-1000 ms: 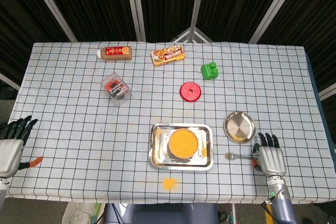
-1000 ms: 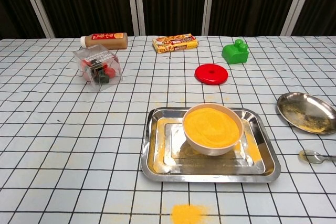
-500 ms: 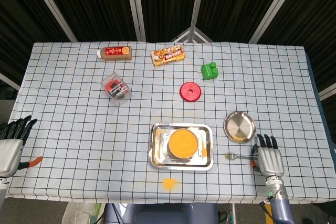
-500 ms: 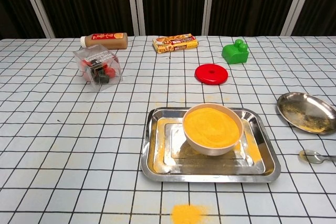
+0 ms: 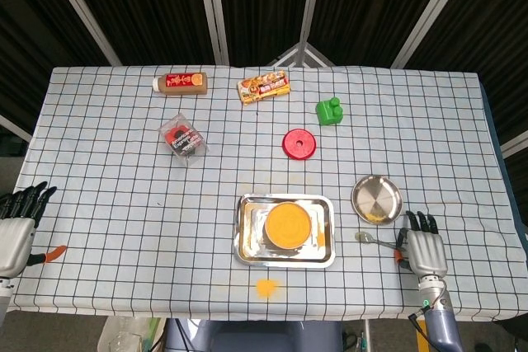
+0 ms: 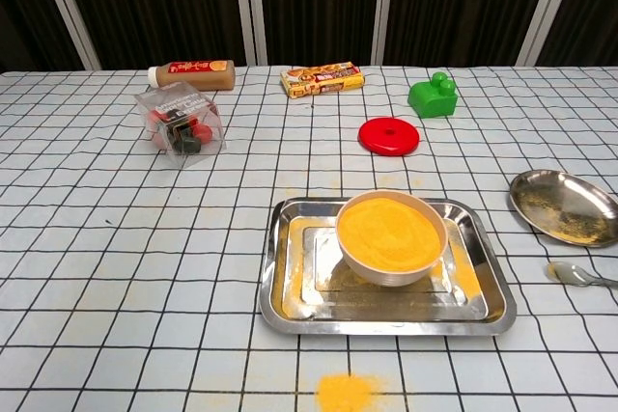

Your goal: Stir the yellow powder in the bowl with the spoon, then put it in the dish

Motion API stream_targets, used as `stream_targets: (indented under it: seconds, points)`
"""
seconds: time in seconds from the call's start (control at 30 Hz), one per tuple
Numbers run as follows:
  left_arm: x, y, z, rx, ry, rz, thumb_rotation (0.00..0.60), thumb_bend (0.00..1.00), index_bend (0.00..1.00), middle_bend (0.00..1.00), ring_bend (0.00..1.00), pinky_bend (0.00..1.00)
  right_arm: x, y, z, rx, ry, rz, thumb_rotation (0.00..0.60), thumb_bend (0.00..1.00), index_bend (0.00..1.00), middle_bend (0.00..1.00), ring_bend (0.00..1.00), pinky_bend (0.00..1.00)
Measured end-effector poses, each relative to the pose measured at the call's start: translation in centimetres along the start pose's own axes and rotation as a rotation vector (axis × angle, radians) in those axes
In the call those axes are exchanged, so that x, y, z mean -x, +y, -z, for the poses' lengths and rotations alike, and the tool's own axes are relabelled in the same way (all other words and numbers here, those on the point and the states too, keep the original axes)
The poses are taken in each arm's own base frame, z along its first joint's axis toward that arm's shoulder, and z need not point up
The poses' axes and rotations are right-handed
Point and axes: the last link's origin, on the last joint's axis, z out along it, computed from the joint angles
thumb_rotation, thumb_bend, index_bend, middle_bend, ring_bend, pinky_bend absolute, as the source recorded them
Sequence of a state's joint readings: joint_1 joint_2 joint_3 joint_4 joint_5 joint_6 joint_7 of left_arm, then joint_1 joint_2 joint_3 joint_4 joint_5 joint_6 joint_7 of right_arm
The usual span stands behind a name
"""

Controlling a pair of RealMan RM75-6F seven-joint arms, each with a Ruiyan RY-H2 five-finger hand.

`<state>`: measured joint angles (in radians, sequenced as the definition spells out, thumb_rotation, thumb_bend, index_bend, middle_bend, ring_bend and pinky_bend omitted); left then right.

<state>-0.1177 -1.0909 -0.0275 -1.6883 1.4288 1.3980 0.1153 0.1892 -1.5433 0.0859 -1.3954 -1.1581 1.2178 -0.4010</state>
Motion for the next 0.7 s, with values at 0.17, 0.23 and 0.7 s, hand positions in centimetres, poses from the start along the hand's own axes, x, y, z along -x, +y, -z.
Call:
stream_targets:
  seconds: [0.17, 0.23, 0.7]
  points:
    - [0.0, 0.0, 0.0, -0.002, -0.003, 0.002, 0.600, 0.00, 0.00, 0.00, 0.00, 0.00, 0.0, 0.0, 0.0, -0.001, -0.002, -0.002, 0.600, 0.47, 0.62, 0.13, 0.00, 0.00]
    - [0.0, 0.0, 0.0, -0.002, -0.003, 0.002, 0.600, 0.00, 0.00, 0.00, 0.00, 0.00, 0.0, 0.0, 0.1, -0.001, -0.003, -0.003, 0.600, 0.47, 0.62, 0.13, 0.00, 0.00]
    - [0.0, 0.0, -0.1, -0.003, -0.003, 0.010, 0.600, 0.00, 0.00, 0.00, 0.00, 0.00, -2.2, -0.9, 0.1, -0.016, 0.049, -0.111, 0.600, 0.48, 0.62, 0.13, 0.00, 0.00]
